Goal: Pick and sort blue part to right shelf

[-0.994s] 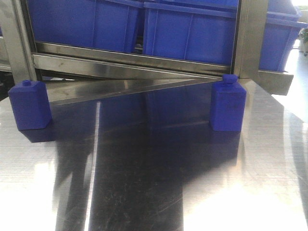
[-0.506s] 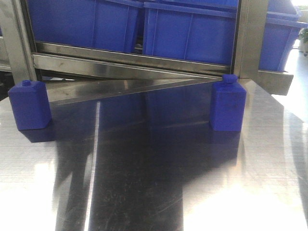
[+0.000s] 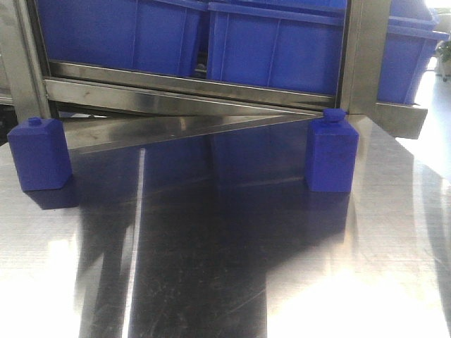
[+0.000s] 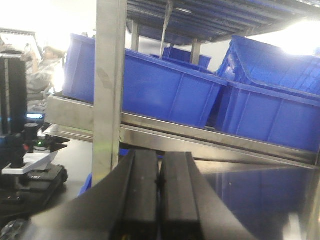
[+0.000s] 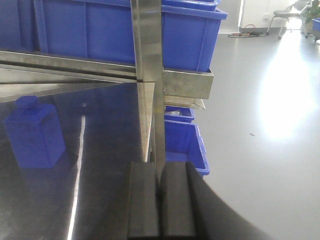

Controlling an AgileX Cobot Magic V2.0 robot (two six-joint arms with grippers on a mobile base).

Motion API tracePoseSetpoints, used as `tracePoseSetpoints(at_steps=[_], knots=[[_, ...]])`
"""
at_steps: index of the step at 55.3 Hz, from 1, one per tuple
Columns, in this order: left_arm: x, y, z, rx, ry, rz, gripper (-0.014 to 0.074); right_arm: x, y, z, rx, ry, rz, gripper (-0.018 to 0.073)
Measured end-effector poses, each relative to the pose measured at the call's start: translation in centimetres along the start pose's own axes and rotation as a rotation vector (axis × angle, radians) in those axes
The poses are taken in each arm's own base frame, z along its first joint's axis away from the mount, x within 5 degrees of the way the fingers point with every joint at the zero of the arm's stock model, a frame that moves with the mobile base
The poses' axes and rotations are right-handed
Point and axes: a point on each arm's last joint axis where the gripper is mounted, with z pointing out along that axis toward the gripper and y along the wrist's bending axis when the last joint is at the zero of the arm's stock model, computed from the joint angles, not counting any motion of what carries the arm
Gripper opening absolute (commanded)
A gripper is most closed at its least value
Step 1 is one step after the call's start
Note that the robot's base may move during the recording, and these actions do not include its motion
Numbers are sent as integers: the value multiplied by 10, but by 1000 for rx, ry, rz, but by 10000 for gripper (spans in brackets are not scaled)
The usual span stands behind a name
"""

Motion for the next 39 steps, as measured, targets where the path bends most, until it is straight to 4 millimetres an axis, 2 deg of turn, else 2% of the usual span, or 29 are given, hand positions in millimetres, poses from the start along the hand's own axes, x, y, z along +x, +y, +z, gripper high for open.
tracePoseSetpoints(at_steps=[2, 5, 13, 26, 39], knots=[[-8, -1, 1, -8, 31, 0, 255, 0, 0, 0, 0, 0, 0, 59], [-29, -3, 2, -18, 54, -1, 330, 0, 0, 0, 0, 0, 0, 59], [-54, -5, 19, -51, 207, -4, 488, 0, 0, 0, 0, 0, 0, 59], [-62, -8, 61, -79, 550, 9, 508, 0, 0, 0, 0, 0, 0, 59], [-64, -29, 121, 81, 791, -107, 508, 0, 0, 0, 0, 0, 0, 59]])
